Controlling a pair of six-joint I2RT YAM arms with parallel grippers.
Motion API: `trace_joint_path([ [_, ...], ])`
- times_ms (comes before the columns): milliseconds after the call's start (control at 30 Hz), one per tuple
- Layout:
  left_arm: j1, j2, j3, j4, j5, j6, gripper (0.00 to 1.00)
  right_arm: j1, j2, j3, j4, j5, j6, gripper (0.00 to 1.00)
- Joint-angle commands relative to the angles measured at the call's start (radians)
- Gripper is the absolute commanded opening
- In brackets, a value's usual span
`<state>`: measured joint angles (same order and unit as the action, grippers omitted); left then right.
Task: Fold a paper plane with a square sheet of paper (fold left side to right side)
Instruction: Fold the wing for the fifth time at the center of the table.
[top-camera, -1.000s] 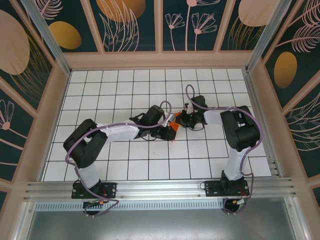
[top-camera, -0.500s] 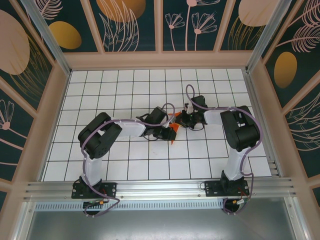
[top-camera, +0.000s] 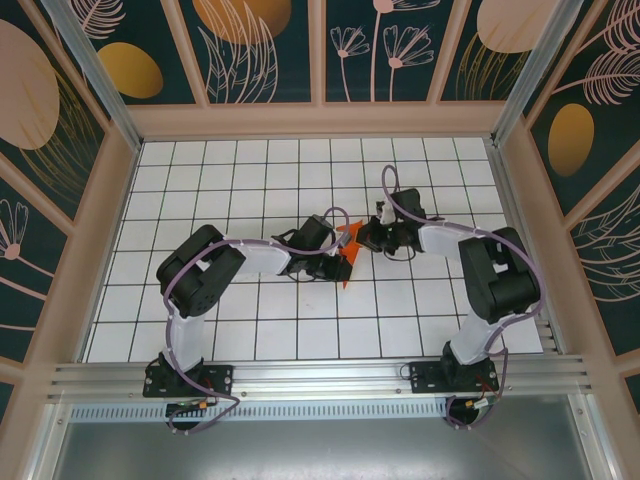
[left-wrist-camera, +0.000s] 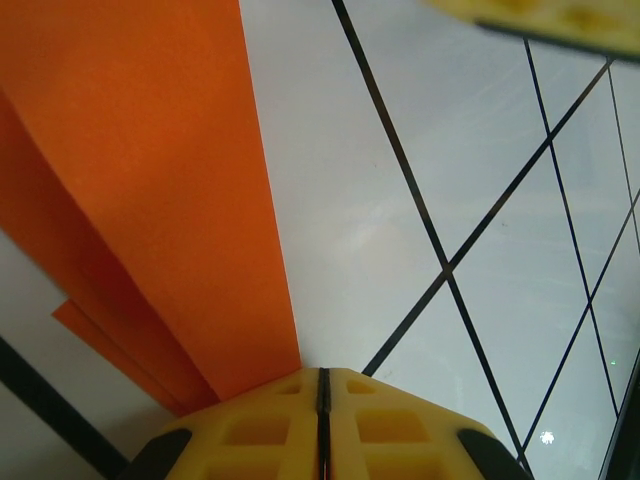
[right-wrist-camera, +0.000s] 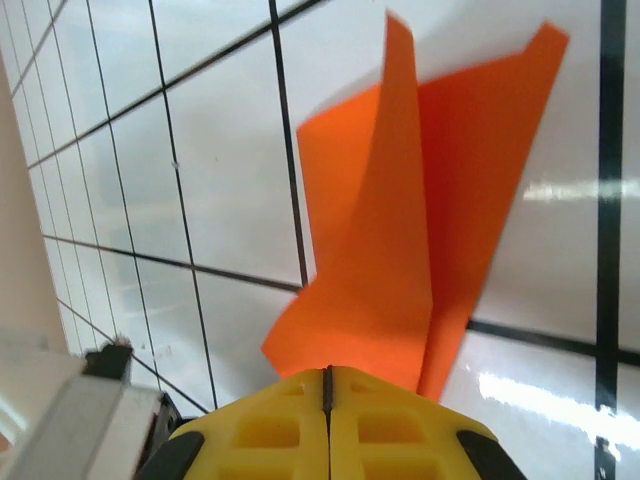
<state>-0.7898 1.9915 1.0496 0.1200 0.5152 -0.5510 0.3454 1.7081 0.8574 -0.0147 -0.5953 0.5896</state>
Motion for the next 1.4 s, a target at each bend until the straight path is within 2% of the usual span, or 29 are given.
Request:
trace_joint_path([
  [0, -0.005, 0.048, -0.034, -0.057, -0.059, 0.0, 0.1, 0.023, -0.015, -0.042, -0.009, -0.017, 0.015, 0.07],
  [300, -0.006, 0.044, -0.033, -0.085, -0.085, 0.008, 0.09, 0.081, 0.063, -0.018, 0.039, -0.017, 0.035, 0.07],
  [567, -0.007, 0.042, -0.036, -0.106, -0.104, 0.014, 0.07, 0.086, 0.124, 0.033, -0.033, 0.107, -0.029, 0.07],
  [833, -0.006, 0.045, -0.045, -0.097, -0.1, 0.008, 0.07, 0.053, 0.145, 0.061, -0.063, 0.176, -0.084, 0.07],
  [1367, -0.007, 0.053, -0.045, -0.096, -0.099, 0.005, 0.06, -0.014, 0.194, 0.151, -0.072, 0.189, -0.143, 0.07],
])
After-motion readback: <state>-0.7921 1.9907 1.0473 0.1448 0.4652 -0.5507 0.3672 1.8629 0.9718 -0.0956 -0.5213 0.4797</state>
